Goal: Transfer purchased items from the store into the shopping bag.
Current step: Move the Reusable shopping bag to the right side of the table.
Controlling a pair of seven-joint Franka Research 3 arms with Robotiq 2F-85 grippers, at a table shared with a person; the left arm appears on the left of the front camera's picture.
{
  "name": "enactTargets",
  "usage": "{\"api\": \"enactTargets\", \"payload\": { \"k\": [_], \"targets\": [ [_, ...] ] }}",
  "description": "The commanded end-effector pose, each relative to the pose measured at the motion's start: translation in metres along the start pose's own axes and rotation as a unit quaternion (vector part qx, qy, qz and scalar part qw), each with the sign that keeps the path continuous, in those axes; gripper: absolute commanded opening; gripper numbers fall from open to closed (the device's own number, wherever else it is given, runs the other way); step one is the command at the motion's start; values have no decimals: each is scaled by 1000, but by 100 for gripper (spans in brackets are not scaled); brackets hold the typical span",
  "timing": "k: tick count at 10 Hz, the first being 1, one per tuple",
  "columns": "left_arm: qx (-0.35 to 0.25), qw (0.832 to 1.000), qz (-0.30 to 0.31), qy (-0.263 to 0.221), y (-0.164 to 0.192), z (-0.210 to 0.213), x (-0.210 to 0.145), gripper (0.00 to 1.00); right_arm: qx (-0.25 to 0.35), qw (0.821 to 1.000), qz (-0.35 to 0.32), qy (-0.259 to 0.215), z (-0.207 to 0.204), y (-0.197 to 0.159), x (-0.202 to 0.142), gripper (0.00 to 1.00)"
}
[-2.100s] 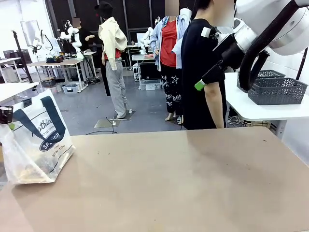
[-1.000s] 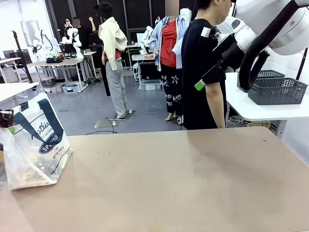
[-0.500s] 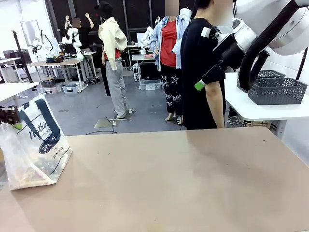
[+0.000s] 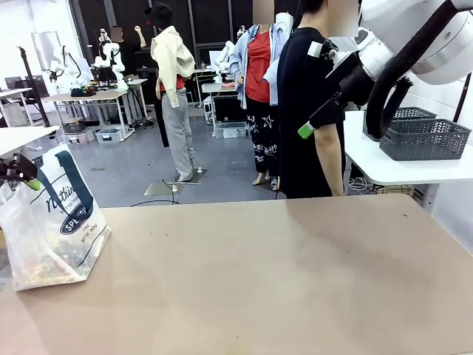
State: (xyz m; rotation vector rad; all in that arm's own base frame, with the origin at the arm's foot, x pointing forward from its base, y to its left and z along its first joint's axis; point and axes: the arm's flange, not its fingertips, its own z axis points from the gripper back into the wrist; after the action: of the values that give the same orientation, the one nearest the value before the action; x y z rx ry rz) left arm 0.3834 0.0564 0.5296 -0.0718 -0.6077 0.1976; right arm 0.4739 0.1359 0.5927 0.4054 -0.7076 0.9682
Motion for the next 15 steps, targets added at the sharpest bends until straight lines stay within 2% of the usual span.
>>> {"api": "enactTargets", "payload": {
  "k": [1,5,7,9,10,12,14,15],
  "targets": [
    [10,1000,1,3,0,4,0,100,-1,1000,5,6,0,2,-4,100],
    [-6,1000,-7,2,0,25,2,100,-1,1000,5,6,0,2,-4,100],
    [-45,998,-42,18,-14,41,5,100,0,1000,0,0,0,0,0,100],
    [-83,992,-88,26,-34,51,7,100,68,997,20,-17,5,6,2,100],
    [-84,989,-115,36,-45,50,11,100,101,994,34,-12,3,8,1,100],
    [-110,967,-221,56,-69,42,18,100,145,987,74,1,-2,10,-6,100],
    [-143,932,-328,67,-93,35,24,100,173,980,99,10,-6,15,-16,100],
    [-167,907,-379,69,-104,35,25,100,182,977,107,13,-8,18,-24,100]
  ]
}}
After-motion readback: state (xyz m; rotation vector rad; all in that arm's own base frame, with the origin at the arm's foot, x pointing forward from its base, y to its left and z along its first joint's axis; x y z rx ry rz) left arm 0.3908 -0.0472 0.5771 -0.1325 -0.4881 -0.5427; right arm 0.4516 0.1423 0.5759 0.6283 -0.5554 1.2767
